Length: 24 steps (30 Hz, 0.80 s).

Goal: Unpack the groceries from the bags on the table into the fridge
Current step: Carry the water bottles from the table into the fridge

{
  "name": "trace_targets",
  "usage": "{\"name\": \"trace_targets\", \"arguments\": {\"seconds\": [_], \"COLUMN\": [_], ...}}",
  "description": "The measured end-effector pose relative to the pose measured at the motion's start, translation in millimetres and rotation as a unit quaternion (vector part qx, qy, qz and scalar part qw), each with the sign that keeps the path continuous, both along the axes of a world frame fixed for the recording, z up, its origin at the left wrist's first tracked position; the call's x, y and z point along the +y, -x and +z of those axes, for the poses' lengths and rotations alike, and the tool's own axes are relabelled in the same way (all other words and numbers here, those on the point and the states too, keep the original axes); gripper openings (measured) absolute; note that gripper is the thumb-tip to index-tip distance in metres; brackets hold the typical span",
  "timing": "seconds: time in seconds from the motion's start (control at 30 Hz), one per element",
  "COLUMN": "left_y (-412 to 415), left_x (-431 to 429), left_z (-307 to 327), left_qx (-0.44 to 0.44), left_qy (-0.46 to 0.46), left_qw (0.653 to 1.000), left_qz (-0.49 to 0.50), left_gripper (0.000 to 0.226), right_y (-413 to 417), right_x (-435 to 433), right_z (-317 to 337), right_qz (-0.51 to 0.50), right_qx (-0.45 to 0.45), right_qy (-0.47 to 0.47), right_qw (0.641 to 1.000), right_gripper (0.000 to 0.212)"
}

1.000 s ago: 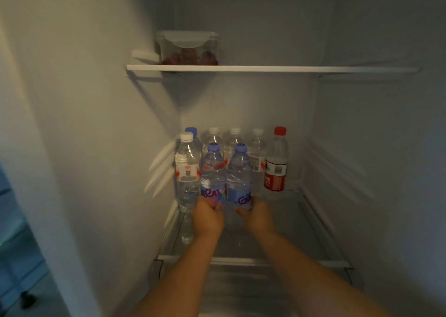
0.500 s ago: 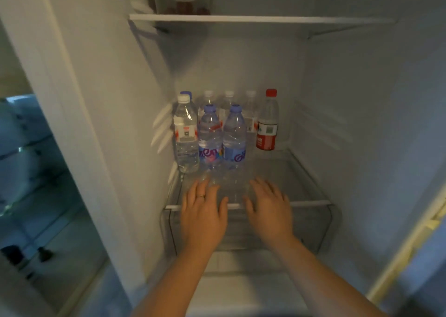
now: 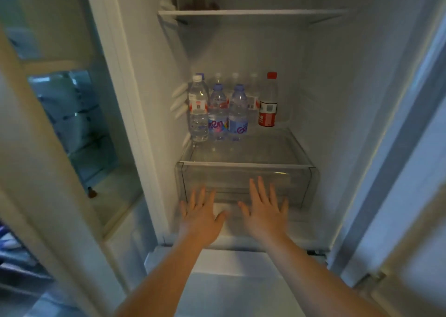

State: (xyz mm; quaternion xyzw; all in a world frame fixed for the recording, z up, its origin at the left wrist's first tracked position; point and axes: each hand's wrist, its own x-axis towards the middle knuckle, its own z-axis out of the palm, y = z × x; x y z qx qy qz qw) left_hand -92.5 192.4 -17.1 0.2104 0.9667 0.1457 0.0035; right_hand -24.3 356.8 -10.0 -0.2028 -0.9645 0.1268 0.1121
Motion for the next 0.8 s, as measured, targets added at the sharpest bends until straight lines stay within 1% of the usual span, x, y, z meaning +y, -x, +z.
{"name": "trace_targets", "arguments": {"seconds": [0.2, 0.37, 0.47, 0.7, 0.8], "left_y": [-96.8, -183.1, -232.0, -349.9, -400.8], "left_x": [-25.7, -55.7, -76.0, -106.0, -112.9], "left_z": [-0.2, -12.8, -21.2, -25.8, -31.7], "left_qx": [0.007, 0.005, -0.003, -0.019, -0.035], "left_qy": [-0.042, -0.061, -0.052, -0.062, -0.053], "left_qw": [0.996, 0.992, 0.988, 0.979, 0.976], "left_qz": [0.078, 0.112, 0.148, 0.195, 0.209], "left_gripper": [0.074, 0.075, 0.078, 0.077, 0.077], "right_y": [-75.9, -144.2, -185.5, -272.1, -312.0], "right_x": [-23.4, -47.9, -62.6, -85.1, -91.3], "right_z": [1.5, -10.2, -15.4, -27.3, -35.1], "right_qz": [0.057, 0.11, 0.139, 0.191, 0.218], "right_qx": [0.004, -0.003, -0.013, -0.029, -0.029], "right_qy": [0.04, 0.057, 0.073, 0.095, 0.103], "right_qw": [0.998, 0.992, 0.988, 0.976, 0.97], "right_gripper": [0.068, 0.068, 0.068, 0.068, 0.067]}}
